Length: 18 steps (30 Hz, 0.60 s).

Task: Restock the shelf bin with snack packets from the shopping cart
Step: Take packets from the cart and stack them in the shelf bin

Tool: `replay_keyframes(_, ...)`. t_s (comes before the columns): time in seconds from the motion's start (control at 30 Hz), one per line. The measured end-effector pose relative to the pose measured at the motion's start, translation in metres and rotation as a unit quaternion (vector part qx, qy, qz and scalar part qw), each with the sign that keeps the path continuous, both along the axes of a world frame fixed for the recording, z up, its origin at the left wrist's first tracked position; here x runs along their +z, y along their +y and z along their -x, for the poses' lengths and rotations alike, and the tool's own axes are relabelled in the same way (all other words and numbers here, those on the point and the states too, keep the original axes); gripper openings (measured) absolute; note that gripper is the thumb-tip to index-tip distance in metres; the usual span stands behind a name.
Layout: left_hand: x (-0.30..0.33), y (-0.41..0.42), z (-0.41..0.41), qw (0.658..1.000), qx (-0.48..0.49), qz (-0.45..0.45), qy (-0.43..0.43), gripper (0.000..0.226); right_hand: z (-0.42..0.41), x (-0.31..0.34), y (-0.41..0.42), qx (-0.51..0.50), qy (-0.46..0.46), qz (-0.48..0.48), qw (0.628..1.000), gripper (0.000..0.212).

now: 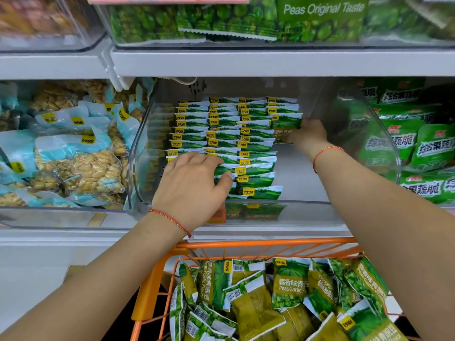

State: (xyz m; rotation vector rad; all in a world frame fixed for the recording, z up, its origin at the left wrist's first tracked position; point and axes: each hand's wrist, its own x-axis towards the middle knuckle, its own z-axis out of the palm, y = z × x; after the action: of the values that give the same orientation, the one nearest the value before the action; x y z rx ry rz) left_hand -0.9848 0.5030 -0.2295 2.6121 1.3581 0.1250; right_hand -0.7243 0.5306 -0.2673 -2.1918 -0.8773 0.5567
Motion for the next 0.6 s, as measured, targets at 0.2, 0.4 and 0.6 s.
replay_keyframes(0.2,-0.0004,-0.0004,-0.0004,1.000,0.001,-0.007,-0.007,0.066,0.0028,0.0017,-0.0014,0.017,-0.054,0.005,0.998,0.033)
replay_keyframes(0.4,0.0010,-0.0015,-0.0007,1.000,0.005,-0.008,-0.018,0.065,0.0038,0.0003,-0.0018,0.005,-0.040,0.040,0.998,0.024)
replay_keyframes(0.6,0.0005,-0.0009,-0.0006,1.000,0.013,0.001,-0.019,0.053,0.0050,0.0052,-0.0017,0.010,-0.066,0.057,0.996,0.033)
